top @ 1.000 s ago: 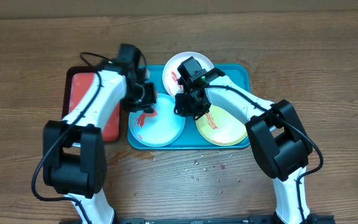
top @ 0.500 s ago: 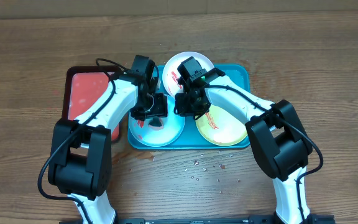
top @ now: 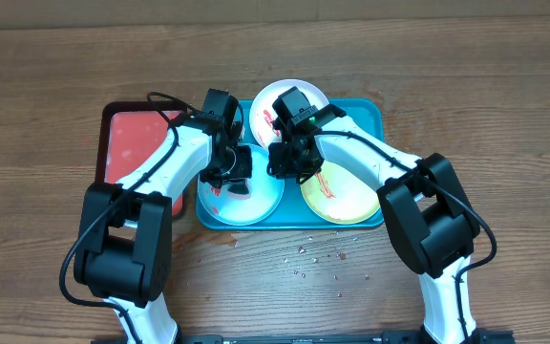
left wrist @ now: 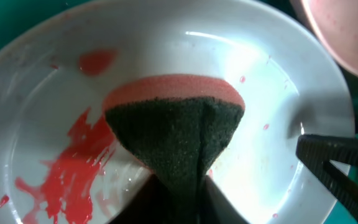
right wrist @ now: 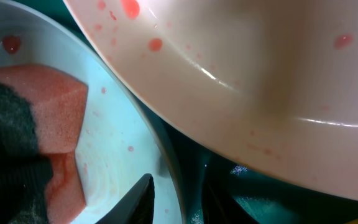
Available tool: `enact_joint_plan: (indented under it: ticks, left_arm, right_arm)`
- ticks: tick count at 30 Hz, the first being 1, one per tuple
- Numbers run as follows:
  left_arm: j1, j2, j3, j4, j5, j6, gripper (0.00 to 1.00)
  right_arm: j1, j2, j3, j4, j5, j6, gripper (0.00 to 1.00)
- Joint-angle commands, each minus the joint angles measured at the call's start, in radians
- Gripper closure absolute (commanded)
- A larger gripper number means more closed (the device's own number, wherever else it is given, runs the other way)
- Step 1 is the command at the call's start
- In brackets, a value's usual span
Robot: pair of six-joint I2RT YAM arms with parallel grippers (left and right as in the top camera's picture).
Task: Clean dirty plates on tray and stack at the side
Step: 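Scrub the light blue plate with the sponge in the left gripper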
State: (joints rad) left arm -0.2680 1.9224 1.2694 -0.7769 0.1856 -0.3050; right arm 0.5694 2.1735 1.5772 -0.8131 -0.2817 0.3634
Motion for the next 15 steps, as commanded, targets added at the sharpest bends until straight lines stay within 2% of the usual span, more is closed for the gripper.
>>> enact_joint_plan:
  ticks: [1,4,7,10,15]
  left_arm:
    - [-0.001,0.004,-0.005,0.005,-0.010,0.009,0.87]
    - [-0.001,0.004,-0.014,-0.003,-0.013,0.010,0.95]
    - [-0.001,0.004,-0.054,0.003,-0.064,0.009,0.96]
    - [-0.001,0.004,-0.108,0.020,-0.186,-0.002,0.96]
    - [0.008,0.003,-0.122,0.005,-0.401,-0.093,0.96]
  right_arm:
    - [-0.004,0.011,-0.006,-0.001,0.019,0.001,0.72]
    - [-0.004,0.011,-0.006,-0.001,0.019,0.001,0.72]
    - [-0.004,0.011,-0.006,-0.003,0.019,0.001,0.73]
    - [-0.004,0.011,-0.006,-0.005,0.019,0.001,0.72]
    - [-0.004,0.011,-0.006,-0.005,0.019,0.001,0.73]
